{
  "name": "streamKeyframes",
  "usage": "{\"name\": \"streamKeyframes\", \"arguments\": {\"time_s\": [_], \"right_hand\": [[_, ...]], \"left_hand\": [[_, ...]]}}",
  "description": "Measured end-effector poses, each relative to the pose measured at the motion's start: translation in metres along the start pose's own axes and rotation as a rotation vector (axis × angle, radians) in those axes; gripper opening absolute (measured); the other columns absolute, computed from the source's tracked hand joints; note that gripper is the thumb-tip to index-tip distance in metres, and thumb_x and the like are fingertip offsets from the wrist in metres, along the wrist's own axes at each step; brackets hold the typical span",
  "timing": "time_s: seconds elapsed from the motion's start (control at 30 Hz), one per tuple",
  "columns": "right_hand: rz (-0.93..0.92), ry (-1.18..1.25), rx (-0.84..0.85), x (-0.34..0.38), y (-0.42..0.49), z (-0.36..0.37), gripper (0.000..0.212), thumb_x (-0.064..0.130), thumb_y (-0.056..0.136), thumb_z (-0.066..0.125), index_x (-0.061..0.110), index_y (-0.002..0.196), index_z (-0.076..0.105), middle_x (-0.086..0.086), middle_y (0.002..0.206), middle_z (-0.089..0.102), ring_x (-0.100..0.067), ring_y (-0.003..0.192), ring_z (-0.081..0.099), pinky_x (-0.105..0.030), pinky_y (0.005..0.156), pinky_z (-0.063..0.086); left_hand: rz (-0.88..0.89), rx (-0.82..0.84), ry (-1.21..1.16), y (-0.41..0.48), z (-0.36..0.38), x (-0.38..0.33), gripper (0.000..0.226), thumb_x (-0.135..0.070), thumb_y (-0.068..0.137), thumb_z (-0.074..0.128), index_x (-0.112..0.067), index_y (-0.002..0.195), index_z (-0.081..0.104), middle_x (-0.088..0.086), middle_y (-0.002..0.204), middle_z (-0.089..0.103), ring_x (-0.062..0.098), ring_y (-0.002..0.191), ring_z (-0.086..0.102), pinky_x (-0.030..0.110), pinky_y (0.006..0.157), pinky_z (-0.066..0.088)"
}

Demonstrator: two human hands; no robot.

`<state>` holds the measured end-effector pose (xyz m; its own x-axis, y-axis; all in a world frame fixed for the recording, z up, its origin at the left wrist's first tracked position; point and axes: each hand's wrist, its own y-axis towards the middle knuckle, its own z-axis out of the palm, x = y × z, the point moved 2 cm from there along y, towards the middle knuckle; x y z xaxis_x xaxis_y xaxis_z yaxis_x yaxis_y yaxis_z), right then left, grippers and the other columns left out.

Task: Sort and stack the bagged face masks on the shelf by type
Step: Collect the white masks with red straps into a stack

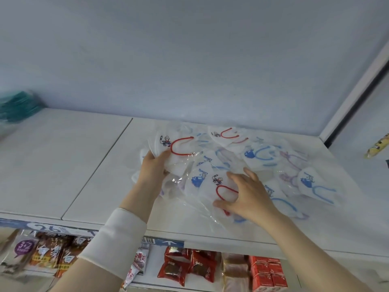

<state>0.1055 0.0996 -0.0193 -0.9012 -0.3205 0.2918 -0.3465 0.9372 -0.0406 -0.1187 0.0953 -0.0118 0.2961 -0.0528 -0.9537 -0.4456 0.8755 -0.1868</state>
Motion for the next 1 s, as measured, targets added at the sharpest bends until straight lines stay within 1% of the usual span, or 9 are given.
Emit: {"name": "streamKeyframes", "arguments": {"time_s": [0.13, 0.33, 0.43, 0.53, 0.6, 0.73, 0.8, 0.87, 1.0], "right_hand": [[-0.011, 0.068, -0.029, -0.002, 0.0, 0.006, 0.084, 0.061, 0.067, 0.07, 0.026, 0.137, 0.039, 0.01, 0.145, 0.039, -0.016, 0.144, 0.014, -0.034, 0.115, 0.021], [-0.02, 0.343, -0.277, -0.016, 0.003, -0.024, 0.068, 0.039, 0.063, 0.082, 0.022, 0.124, 0.057, 0.003, 0.124, 0.059, -0.018, 0.12, 0.049, -0.03, 0.102, 0.037], [-0.187, 0.339, -0.396, -0.014, 0.011, -0.045, 0.07, 0.03, 0.06, 0.085, 0.019, 0.124, 0.058, 0.014, 0.129, 0.049, -0.012, 0.132, 0.033, -0.024, 0.109, 0.022], [-0.355, 0.239, -0.363, 0.002, 0.022, -0.047, 0.072, 0.032, 0.062, 0.083, 0.023, 0.128, 0.055, 0.015, 0.138, 0.032, -0.014, 0.137, 0.017, -0.033, 0.114, 0.014], [-0.372, 0.203, -0.322, 0.009, 0.026, -0.041, 0.078, 0.034, 0.064, 0.081, 0.03, 0.133, 0.046, 0.015, 0.144, 0.018, -0.021, 0.143, 0.01, -0.037, 0.115, 0.012], [-0.364, 0.303, -0.252, 0.012, 0.027, -0.03, 0.09, 0.026, 0.068, 0.08, 0.037, 0.138, 0.024, 0.013, 0.149, 0.003, -0.015, 0.144, -0.002, -0.026, 0.112, 0.007], [-0.264, 0.546, -0.312, 0.01, 0.025, -0.029, 0.092, 0.019, 0.075, 0.075, 0.037, 0.141, 0.014, 0.013, 0.149, 0.006, -0.013, 0.144, 0.009, -0.026, 0.113, 0.018], [-0.095, 0.848, -0.327, 0.009, 0.026, -0.032, 0.087, 0.009, 0.082, 0.068, 0.035, 0.143, 0.011, 0.014, 0.141, 0.028, -0.007, 0.131, 0.036, -0.019, 0.104, 0.036], [-0.006, 1.019, -0.38, 0.012, 0.031, -0.033, 0.073, -0.003, 0.087, 0.056, 0.024, 0.145, 0.021, 0.023, 0.11, 0.054, -0.01, 0.105, 0.058, -0.016, 0.089, 0.045]], "left_hand": [[0.002, 0.052, -0.023, -0.002, 0.002, 0.002, 0.012, -0.005, 0.088, 0.057, -0.015, 0.091, 0.063, 0.006, 0.081, 0.071, 0.023, 0.076, 0.069, 0.038, 0.076, 0.056], [0.023, -0.055, 0.056, 0.011, -0.016, -0.002, 0.023, -0.025, 0.075, 0.067, -0.017, 0.096, 0.063, 0.005, 0.075, 0.067, 0.032, 0.073, 0.061, 0.04, 0.064, 0.05], [0.063, 0.037, 0.123, 0.006, -0.005, -0.006, 0.026, -0.019, 0.083, 0.067, -0.01, 0.108, 0.063, 0.009, 0.088, 0.069, 0.032, 0.081, 0.065, 0.04, 0.069, 0.054], [0.077, 0.276, 0.137, -0.006, 0.018, -0.006, 0.019, -0.02, 0.085, 0.067, -0.016, 0.103, 0.065, 0.007, 0.096, 0.073, 0.027, 0.089, 0.069, 0.04, 0.079, 0.055], [0.061, 0.382, 0.148, -0.014, 0.027, -0.006, 0.017, -0.029, 0.09, 0.059, -0.021, 0.105, 0.064, 0.002, 0.095, 0.074, 0.021, 0.088, 0.07, 0.034, 0.075, 0.055], [0.164, 0.429, 0.225, -0.017, 0.031, -0.008, 0.018, -0.023, 0.09, 0.06, -0.025, 0.107, 0.061, 0.0, 0.103, 0.072, 0.017, 0.095, 0.069, 0.031, 0.084, 0.055], [0.184, 0.408, 0.24, -0.014, 0.028, -0.01, 0.016, -0.019, 0.088, 0.063, -0.027, 0.102, 0.062, -0.002, 0.099, 0.073, 0.017, 0.093, 0.07, 0.032, 0.083, 0.056], [0.214, 0.432, 0.253, -0.011, 0.028, -0.014, 0.016, -0.018, 0.087, 0.064, -0.025, 0.101, 0.063, -0.004, 0.096, 0.073, 0.015, 0.089, 0.071, 0.033, 0.082, 0.057], [0.328, 0.483, 0.372, -0.006, 0.034, -0.022, 0.025, -0.015, 0.084, 0.069, -0.029, 0.104, 0.059, -0.009, 0.098, 0.07, 0.004, 0.089, 0.068, 0.025, 0.082, 0.056]]}}
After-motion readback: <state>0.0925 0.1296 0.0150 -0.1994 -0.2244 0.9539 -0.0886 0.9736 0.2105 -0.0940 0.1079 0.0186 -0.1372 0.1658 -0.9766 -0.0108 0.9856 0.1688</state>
